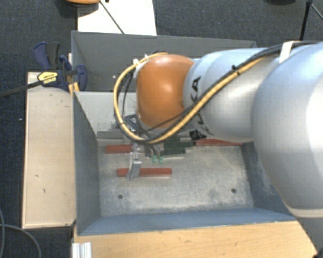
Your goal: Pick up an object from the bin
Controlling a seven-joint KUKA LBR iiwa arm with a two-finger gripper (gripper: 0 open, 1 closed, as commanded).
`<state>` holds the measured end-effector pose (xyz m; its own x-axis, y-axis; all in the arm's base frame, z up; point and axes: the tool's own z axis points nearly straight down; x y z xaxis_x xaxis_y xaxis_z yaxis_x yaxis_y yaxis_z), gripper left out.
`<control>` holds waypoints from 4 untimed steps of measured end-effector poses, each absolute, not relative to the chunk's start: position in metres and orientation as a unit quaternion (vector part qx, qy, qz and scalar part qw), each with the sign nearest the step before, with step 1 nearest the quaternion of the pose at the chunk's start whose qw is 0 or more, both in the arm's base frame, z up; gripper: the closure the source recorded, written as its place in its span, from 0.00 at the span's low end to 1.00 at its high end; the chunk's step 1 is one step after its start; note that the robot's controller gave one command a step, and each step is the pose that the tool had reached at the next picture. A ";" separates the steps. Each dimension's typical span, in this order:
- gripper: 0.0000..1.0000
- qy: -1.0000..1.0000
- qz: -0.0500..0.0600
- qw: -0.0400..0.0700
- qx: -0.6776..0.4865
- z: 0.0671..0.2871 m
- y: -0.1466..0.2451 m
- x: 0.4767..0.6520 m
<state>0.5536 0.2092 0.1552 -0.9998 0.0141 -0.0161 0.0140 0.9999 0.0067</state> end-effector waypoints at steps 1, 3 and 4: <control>0.00 1.000 0.001 0.003 -0.004 0.091 0.197 0.542; 1.00 1.000 0.000 0.001 0.004 0.070 0.166 0.542; 1.00 1.000 0.000 0.001 -0.005 0.137 0.144 0.585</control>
Offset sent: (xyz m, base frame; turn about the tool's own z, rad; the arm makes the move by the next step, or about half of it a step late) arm -0.0126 -0.0428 -0.0852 -0.0121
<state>0.5853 0.1438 0.1370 -0.9999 -0.0102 -0.0023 -0.0102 0.9999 0.0008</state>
